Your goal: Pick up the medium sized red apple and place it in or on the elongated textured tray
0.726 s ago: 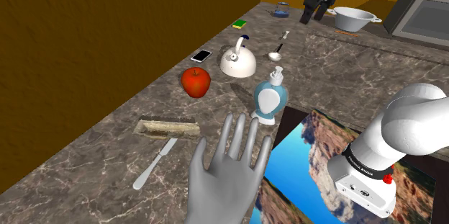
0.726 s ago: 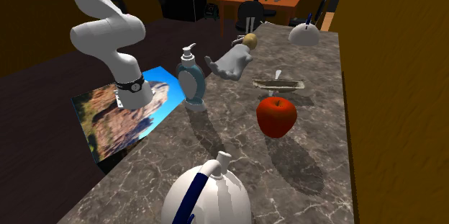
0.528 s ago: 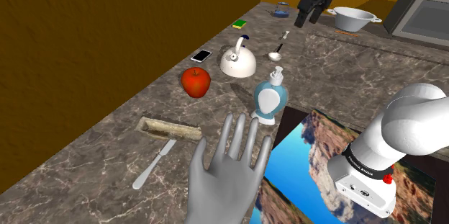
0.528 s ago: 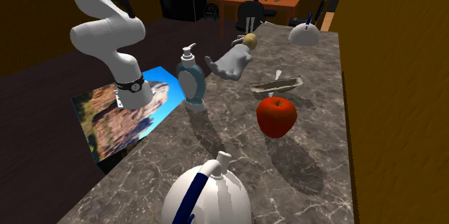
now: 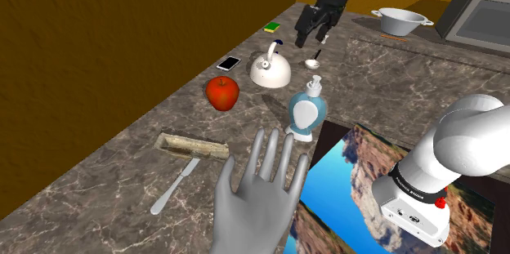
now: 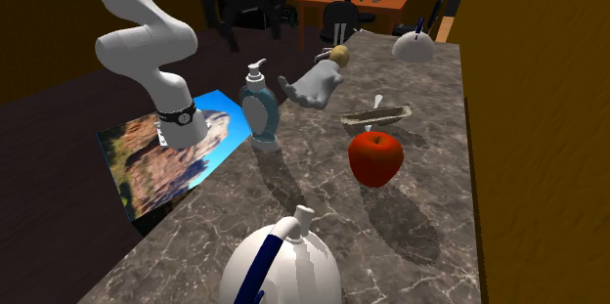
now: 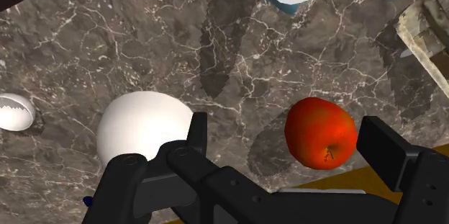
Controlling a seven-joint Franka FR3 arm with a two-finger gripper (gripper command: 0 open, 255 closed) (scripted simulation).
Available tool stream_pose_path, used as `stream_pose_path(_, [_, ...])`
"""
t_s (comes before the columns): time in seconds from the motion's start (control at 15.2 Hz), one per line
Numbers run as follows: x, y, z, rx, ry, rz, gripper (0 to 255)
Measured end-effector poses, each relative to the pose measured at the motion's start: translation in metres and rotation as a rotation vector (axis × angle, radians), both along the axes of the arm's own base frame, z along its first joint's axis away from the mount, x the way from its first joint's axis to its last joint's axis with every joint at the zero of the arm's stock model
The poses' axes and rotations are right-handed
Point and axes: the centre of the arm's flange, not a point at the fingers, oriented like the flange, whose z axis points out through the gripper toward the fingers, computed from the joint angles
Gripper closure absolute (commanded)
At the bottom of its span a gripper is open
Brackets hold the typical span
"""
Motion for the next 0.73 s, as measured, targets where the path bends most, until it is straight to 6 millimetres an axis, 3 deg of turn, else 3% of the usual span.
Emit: stream_pose_path(0.73, [0.079,0.093,-0.076,-0.049,-0.115,-0.065,0])
